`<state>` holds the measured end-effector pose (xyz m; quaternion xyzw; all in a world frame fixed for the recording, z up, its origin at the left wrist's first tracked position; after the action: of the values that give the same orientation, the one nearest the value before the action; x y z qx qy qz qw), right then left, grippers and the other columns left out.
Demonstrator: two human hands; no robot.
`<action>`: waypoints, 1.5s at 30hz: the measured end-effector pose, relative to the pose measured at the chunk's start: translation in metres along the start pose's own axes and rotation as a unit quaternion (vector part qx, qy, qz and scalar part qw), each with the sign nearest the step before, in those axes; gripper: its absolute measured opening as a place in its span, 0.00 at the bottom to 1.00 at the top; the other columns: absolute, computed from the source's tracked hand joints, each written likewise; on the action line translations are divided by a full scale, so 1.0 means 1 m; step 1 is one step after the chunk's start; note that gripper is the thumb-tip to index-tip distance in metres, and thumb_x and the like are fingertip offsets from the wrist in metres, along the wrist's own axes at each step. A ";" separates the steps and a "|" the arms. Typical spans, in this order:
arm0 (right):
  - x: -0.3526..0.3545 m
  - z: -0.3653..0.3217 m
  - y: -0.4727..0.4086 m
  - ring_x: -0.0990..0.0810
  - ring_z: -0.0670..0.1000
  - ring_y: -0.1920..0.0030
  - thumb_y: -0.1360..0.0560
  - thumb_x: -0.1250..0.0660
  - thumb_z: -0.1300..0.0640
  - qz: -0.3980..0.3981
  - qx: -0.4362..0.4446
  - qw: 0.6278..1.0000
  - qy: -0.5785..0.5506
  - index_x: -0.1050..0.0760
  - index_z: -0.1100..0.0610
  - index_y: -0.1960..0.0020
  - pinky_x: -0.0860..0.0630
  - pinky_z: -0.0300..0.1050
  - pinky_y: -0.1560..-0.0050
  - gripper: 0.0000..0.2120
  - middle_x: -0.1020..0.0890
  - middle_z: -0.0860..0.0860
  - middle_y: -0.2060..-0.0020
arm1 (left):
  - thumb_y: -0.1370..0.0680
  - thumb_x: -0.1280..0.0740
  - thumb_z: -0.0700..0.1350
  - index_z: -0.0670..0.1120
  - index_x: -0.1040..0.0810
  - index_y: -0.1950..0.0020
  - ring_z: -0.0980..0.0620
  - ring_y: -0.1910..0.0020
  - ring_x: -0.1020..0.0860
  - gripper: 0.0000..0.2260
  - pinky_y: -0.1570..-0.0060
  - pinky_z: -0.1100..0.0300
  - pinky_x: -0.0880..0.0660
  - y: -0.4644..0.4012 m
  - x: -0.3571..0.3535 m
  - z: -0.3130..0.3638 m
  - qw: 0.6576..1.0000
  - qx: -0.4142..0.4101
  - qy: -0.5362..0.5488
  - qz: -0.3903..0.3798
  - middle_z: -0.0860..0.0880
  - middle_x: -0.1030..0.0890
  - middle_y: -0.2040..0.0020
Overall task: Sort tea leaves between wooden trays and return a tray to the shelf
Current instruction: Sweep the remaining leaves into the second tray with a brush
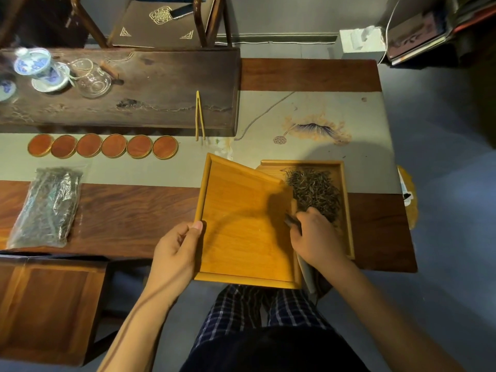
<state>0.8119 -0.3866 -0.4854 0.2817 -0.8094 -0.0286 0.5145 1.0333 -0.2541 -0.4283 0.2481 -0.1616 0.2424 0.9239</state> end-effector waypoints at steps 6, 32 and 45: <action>0.004 0.005 -0.025 0.26 0.50 0.60 0.21 0.40 0.57 0.040 -0.016 0.999 0.028 0.24 0.60 0.45 0.31 0.42 0.63 0.10 0.27 0.54 0.50 | 0.19 0.40 0.52 0.45 0.20 0.58 0.59 0.72 0.30 0.16 0.69 0.61 0.35 0.003 -0.009 0.003 1.000 0.014 0.005 -0.023 0.55 0.27 0.72; 0.005 -0.002 0.001 0.30 0.46 0.65 0.21 0.39 0.54 0.066 0.014 0.998 -0.011 0.24 0.59 0.46 0.38 0.32 0.73 0.10 0.29 0.49 0.54 | 0.18 0.41 0.48 0.42 0.30 0.65 0.59 0.72 0.34 0.18 0.71 0.66 0.38 0.003 -0.005 -0.004 0.999 -0.009 0.024 0.021 0.52 0.33 0.72; 0.025 0.002 -0.039 0.27 0.49 0.62 0.21 0.39 0.56 0.168 0.016 0.983 -0.070 0.24 0.62 0.49 0.38 0.32 0.68 0.10 0.27 0.52 0.57 | 0.18 0.41 0.49 0.31 0.25 0.56 0.48 0.64 0.28 0.20 0.60 0.56 0.32 0.006 -0.004 -0.012 0.999 -0.015 0.051 0.007 0.37 0.26 0.65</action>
<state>0.8188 -0.4315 -0.4790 0.1471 -0.8795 0.0514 0.4496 1.0294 -0.2448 -0.4375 0.2205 -0.1193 0.2585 0.9329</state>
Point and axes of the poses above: each hand's wrist, its own y-axis away from the middle knuckle, its own x-axis out of the back of the hand, z = x × y, the point moved 3 cm from there along -y, towards the middle knuckle
